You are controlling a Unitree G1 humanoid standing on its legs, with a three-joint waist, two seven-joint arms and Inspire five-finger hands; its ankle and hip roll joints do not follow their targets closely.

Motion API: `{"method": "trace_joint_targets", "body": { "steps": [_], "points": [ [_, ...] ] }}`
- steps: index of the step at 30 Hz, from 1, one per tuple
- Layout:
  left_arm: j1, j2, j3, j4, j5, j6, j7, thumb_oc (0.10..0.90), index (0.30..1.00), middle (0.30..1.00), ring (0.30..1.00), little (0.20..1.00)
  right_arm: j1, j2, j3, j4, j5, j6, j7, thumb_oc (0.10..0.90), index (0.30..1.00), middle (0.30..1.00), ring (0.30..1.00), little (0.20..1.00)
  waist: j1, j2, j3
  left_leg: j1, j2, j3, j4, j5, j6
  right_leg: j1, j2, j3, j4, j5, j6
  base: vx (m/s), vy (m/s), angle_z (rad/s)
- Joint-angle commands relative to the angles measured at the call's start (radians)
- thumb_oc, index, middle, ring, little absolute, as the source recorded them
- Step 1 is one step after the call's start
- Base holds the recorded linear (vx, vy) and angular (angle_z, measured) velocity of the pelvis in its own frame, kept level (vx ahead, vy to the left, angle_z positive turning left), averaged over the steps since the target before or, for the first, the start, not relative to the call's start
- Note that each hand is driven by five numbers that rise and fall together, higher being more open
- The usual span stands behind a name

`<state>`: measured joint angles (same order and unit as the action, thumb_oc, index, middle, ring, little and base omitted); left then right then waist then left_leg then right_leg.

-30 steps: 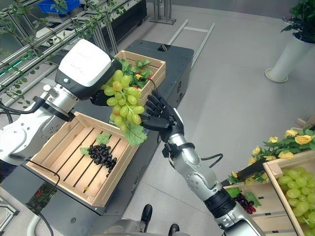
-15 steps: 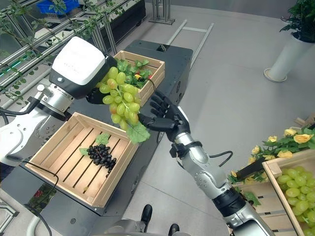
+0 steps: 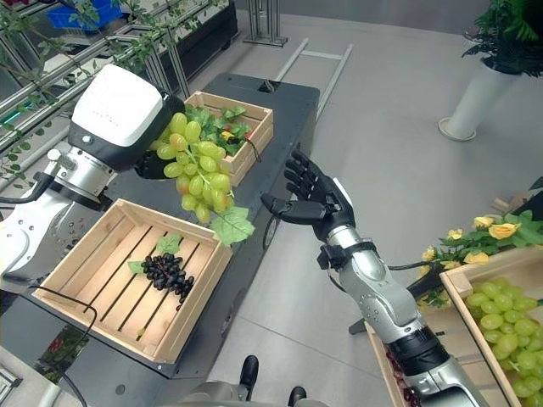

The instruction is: Pick up the fruits from the basket on one side to the basket on the other side

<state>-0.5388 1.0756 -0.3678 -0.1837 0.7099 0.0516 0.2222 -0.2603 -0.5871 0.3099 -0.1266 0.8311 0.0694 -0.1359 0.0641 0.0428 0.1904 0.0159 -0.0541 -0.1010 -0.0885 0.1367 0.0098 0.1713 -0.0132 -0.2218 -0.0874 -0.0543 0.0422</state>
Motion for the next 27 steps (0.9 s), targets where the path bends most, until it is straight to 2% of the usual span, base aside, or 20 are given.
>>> {"method": "trace_joint_targets", "body": {
  "steps": [1, 7, 10, 18, 27],
  "points": [
    [-0.05, 0.044, 0.171, 0.057, -0.025, 0.04, 0.115, 0.4, 0.3, 0.3, 0.3, 0.3, -0.027, -0.01, -0.052, -0.129, 0.036, -0.059, 0.093, 0.8, 0.9, 0.9, 0.9, 0.9, -0.005, -0.046, -0.131, 0.078, -0.008, 0.084, 0.001, -0.164, -0.014, -0.063, -0.032, 0.04, 0.024, 0.019, 0.049, 0.0, 0.0, 0.0],
    [-0.066, 0.0, 0.132, 0.069, -0.03, 0.036, 0.136, 0.4, 0.3, 0.3, 0.3, 0.3, -0.065, 0.035, 0.023, -0.155, 0.072, -0.043, 0.143, 0.8, 0.9, 0.9, 0.9, 0.9, 0.002, -0.045, -0.132, 0.079, -0.008, 0.077, 0.001, -0.163, -0.014, -0.058, -0.032, 0.04, 0.021, 0.019, 0.046, 0.0, 0.0, 0.0],
    [-0.085, -0.021, 0.103, 0.085, -0.03, 0.03, 0.141, 0.4, 0.3, 0.3, 0.3, 0.3, -0.091, 0.065, 0.067, -0.158, 0.081, -0.056, 0.147, 0.8, 0.9, 0.9, 0.9, 0.9, 0.007, -0.046, -0.132, 0.079, -0.008, 0.071, 0.001, -0.162, -0.015, -0.054, -0.03, 0.04, 0.017, 0.021, 0.045, 0.0, 0.0, 0.0],
    [-0.121, -0.068, 0.046, 0.08, -0.038, 0.026, 0.153, 0.4, 0.3, 0.3, 0.3, 0.3, -0.141, 0.132, 0.135, -0.161, 0.1, -0.073, 0.112, 0.8, 0.9, 0.9, 0.9, 0.9, 0.017, -0.044, -0.137, 0.074, -0.008, 0.064, 0.001, -0.158, -0.016, -0.054, -0.029, 0.039, 0.013, 0.023, 0.043, 0.0, 0.0, 0.0],
    [-0.131, -0.119, 0.02, 0.054, -0.054, 0.0, 0.15, 0.4, 0.3, 0.3, 0.3, 0.3, -0.174, 0.172, 0.157, -0.175, 0.059, -0.087, 0.038, 0.8, 0.9, 0.9, 0.9, 0.9, 0.023, -0.044, -0.141, 0.072, -0.009, 0.06, 0.001, -0.158, -0.017, -0.053, -0.029, 0.037, 0.01, 0.022, 0.043, 0.0, 0.0, 0.0]
  ]
}}
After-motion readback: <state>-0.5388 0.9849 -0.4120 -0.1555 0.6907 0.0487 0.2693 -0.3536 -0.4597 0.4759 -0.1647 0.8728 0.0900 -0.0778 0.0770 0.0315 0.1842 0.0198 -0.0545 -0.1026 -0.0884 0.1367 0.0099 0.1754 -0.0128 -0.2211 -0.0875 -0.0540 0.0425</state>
